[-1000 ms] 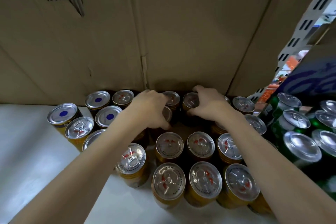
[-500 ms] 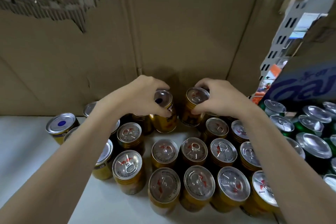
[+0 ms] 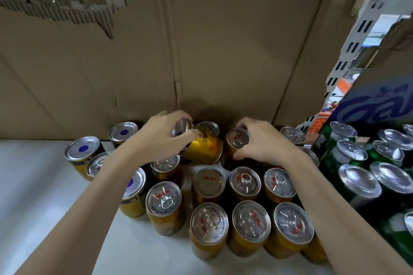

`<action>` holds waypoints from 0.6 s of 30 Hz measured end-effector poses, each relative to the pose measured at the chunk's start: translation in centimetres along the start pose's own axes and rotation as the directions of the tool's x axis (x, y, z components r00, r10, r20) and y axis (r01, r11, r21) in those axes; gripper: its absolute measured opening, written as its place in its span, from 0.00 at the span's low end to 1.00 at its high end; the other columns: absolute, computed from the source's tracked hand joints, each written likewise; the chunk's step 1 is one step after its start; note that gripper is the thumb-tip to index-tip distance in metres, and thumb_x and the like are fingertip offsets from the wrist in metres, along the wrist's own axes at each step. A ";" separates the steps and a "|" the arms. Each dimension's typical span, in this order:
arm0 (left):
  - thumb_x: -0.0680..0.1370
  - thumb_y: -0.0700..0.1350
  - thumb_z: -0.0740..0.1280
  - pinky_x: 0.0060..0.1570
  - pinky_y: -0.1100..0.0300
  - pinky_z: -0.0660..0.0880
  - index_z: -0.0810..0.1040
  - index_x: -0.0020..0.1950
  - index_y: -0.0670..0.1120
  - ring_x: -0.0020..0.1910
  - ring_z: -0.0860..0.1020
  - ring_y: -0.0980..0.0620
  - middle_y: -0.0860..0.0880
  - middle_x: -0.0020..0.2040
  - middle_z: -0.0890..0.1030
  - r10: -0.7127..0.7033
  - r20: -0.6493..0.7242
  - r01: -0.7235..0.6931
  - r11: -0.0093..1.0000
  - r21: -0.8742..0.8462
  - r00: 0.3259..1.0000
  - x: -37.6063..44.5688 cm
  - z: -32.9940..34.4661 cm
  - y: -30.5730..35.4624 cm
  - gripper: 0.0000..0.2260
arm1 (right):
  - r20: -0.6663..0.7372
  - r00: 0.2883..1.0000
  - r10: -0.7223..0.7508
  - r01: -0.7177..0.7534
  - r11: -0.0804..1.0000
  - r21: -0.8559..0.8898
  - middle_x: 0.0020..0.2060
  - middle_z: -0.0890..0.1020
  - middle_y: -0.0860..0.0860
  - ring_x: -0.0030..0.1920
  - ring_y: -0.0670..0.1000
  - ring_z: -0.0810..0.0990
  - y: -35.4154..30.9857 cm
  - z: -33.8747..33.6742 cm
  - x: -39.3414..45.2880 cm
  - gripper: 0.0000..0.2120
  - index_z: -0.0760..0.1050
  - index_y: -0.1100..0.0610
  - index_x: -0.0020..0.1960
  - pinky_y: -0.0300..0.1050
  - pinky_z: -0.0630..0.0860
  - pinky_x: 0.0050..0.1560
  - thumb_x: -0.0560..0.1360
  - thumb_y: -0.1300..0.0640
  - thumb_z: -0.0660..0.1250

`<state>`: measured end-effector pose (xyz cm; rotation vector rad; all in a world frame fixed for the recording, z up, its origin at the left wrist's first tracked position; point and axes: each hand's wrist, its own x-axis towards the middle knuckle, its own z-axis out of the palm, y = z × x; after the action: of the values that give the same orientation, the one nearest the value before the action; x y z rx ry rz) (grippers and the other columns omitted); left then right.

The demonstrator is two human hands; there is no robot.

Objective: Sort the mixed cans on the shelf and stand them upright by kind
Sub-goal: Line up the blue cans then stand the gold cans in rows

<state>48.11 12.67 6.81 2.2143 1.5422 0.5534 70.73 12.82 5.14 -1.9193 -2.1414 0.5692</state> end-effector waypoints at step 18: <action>0.51 0.37 0.79 0.40 0.51 0.80 0.78 0.55 0.38 0.44 0.83 0.43 0.39 0.46 0.82 0.102 0.301 0.309 -0.082 -0.947 0.948 -2.3 0.6 0.6 0.33 | 0.043 0.997 0.058 -0.055 0.996 -0.073 0.49 0.76 0.52 0.48 0.54 0.75 0.5 2.1 0.8 0.25 0.69 0.54 0.57 0.46 0.74 0.43 0.64 0.52 0.74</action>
<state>48.14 10.26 6.36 0.7883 0.5464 0.8728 70.21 13.30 2.98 -2.0296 -2.1693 0.5584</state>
